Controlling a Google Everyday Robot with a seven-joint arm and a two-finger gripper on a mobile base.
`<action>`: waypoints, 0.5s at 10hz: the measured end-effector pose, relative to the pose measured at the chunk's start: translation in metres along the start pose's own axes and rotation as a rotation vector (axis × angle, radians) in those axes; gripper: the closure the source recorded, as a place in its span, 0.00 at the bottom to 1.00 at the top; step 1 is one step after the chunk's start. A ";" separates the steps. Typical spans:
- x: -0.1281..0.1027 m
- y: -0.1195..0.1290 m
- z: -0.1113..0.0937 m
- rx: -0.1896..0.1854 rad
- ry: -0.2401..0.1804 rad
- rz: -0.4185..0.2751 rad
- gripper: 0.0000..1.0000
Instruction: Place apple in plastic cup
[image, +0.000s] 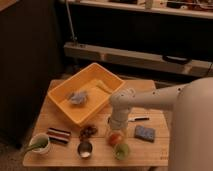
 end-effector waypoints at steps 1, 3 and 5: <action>-0.001 0.003 -0.001 -0.005 0.005 -0.008 0.53; -0.001 0.009 -0.016 -0.007 0.008 -0.017 0.73; -0.003 0.021 -0.034 0.002 0.013 -0.016 0.94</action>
